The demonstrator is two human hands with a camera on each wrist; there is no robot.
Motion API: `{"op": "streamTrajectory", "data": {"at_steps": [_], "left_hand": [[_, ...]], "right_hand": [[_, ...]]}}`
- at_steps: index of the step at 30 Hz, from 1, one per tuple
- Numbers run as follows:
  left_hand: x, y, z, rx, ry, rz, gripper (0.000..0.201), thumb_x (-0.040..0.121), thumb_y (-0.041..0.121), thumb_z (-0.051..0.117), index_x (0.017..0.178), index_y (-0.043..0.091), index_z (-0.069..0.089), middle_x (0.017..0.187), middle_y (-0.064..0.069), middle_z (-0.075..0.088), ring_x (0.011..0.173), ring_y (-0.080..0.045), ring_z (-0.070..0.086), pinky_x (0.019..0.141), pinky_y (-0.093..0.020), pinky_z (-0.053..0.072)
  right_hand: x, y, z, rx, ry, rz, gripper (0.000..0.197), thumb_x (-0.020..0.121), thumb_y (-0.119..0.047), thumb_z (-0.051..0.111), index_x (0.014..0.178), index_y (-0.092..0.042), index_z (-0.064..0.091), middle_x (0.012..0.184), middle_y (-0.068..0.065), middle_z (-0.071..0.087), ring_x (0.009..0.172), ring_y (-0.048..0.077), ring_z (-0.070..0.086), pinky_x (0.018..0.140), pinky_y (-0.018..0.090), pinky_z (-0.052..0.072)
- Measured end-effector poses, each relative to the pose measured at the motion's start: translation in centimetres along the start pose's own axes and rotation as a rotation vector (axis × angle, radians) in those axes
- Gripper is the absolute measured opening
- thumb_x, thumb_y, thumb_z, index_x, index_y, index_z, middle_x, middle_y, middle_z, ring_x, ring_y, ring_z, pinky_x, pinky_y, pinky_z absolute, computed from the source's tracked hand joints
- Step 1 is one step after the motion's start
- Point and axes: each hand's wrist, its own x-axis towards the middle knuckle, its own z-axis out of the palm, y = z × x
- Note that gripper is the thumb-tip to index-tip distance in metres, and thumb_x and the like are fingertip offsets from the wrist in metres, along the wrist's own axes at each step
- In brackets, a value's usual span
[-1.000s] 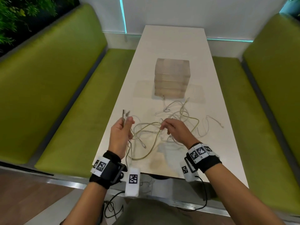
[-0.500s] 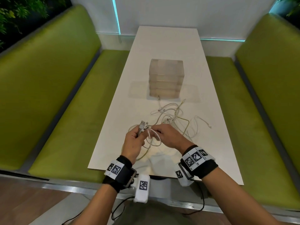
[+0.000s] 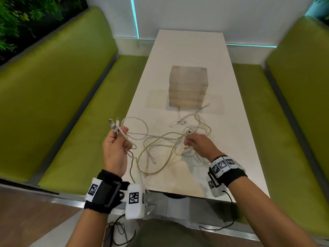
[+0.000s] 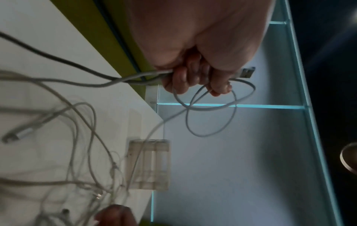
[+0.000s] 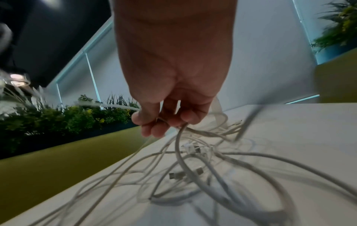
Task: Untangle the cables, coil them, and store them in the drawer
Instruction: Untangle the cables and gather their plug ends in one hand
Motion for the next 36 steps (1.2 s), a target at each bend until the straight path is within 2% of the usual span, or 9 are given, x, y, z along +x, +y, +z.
{"op": "streamTrajectory", "data": {"at_steps": [4,11,15,18,21,26,30,33,36], "left_hand": [[-0.4,-2.3,0.8,0.315,-0.065,-0.039,0.016,0.087,0.027,0.062,0.082,0.012,0.057,0.057,0.009,0.035,0.046,-0.004,0.026,0.044,-0.017,0.028],[-1.3,-5.5,4.4,0.528,-0.224,-0.079,0.016,0.089,0.019,0.065,0.075,0.015,0.061,0.056,0.008,0.035,0.049,-0.008,0.027,0.048,-0.024,0.028],[-1.8,-5.2,4.9,0.513,-0.321,-0.091,0.023,0.090,0.018,0.063,0.068,0.024,0.064,0.053,0.012,0.037,0.045,-0.005,0.028,0.046,-0.019,0.028],[-2.0,-5.0,5.0,0.560,-0.344,-0.053,0.018,0.090,0.015,0.063,0.074,0.023,0.066,0.051,0.015,0.045,0.043,-0.002,0.034,0.046,-0.017,0.029],[-1.6,-4.5,4.5,0.550,-0.253,-0.020,0.016,0.090,0.014,0.062,0.080,0.023,0.069,0.050,0.015,0.044,0.046,-0.003,0.031,0.046,-0.019,0.028],[-0.8,-1.6,2.8,0.448,-0.107,0.071,0.013,0.092,0.014,0.059,0.082,0.009,0.063,0.048,0.015,0.040,0.046,-0.005,0.026,0.042,-0.017,0.026],[0.6,-0.1,0.4,0.389,-0.016,0.101,0.013,0.090,0.020,0.063,0.080,0.012,0.062,0.063,0.001,0.037,0.049,-0.008,0.026,0.045,-0.023,0.026],[0.6,-1.6,0.3,0.494,-0.091,0.042,0.020,0.089,0.024,0.064,0.078,0.007,0.061,0.062,-0.001,0.031,0.048,-0.008,0.024,0.047,-0.028,0.024],[-0.7,-3.9,2.1,0.620,-0.233,-0.024,0.025,0.089,0.026,0.064,0.075,0.006,0.060,0.057,0.006,0.034,0.048,-0.007,0.028,0.049,-0.027,0.026]], "right_hand": [[-0.4,-1.4,0.4,0.052,0.064,-0.144,0.019,0.093,-0.017,0.055,0.082,-0.011,0.069,0.074,-0.008,0.058,0.072,0.010,0.053,0.066,0.017,0.038],[-0.9,-4.2,0.6,0.219,0.099,-0.288,0.015,0.093,-0.011,0.057,0.083,-0.009,0.069,0.065,-0.021,0.054,0.067,-0.009,0.053,0.065,0.009,0.037],[-1.3,-4.6,-0.1,0.254,0.119,-0.214,0.017,0.093,-0.010,0.056,0.083,-0.009,0.069,0.060,-0.028,0.058,0.063,-0.008,0.053,0.062,0.009,0.038],[-1.4,-4.9,-0.1,0.219,0.104,-0.220,0.016,0.092,-0.014,0.058,0.082,-0.008,0.069,0.061,-0.016,0.057,0.061,-0.003,0.051,0.060,0.013,0.036],[-1.0,-4.4,-0.1,0.036,-0.001,-0.184,0.024,0.092,-0.028,0.059,0.079,-0.008,0.063,0.071,-0.002,0.056,0.067,0.012,0.049,0.063,0.028,0.036],[-0.1,-1.5,-0.4,-0.153,-0.003,-0.046,0.019,0.092,-0.028,0.056,0.088,-0.011,0.064,0.093,0.004,0.064,0.086,0.022,0.058,0.070,0.035,0.042],[-0.4,0.1,-0.7,-0.056,0.037,0.024,0.019,0.094,-0.018,0.051,0.088,-0.012,0.069,0.085,0.003,0.067,0.082,0.022,0.061,0.075,0.039,0.048],[-0.8,-0.9,-0.7,-0.027,0.062,-0.040,0.024,0.090,-0.005,0.048,0.095,-0.013,0.071,0.087,0.003,0.069,0.080,0.017,0.060,0.072,0.032,0.046],[-0.8,-3.0,-0.5,-0.124,0.063,-0.134,0.027,0.089,-0.005,0.049,0.102,-0.015,0.071,0.102,0.001,0.070,0.095,0.018,0.059,0.073,0.026,0.039]]}}
